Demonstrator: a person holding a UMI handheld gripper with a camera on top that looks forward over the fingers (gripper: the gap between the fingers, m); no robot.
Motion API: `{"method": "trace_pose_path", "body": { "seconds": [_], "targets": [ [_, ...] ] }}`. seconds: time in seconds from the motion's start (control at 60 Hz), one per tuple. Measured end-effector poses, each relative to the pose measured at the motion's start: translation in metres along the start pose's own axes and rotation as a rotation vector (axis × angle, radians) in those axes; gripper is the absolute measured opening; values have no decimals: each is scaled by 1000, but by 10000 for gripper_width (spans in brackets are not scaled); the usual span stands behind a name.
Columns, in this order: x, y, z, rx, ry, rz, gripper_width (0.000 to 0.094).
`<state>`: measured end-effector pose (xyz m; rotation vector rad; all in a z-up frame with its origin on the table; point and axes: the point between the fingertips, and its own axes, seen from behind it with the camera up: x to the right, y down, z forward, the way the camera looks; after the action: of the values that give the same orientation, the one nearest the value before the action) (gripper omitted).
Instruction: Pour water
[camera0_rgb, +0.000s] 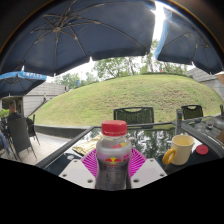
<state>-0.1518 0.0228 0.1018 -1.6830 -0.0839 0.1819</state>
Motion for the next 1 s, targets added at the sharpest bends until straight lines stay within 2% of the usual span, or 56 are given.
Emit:
{"method": "trace_pose_path", "body": {
  "seconds": [0.167,0.267,0.35,0.517,0.783,1.0],
  "targets": [
    [-5,-48,-6,55,-127,306,341],
    [5,-81,-5,82,-228,600,341],
    [27,-97,4,86,-267,883,340],
    [109,-107,12,159,-208,1265,340],
    [170,-57,24,109,-137,1620,340],
    [168,-65,16,84,-140,1561,340]
  ]
}}
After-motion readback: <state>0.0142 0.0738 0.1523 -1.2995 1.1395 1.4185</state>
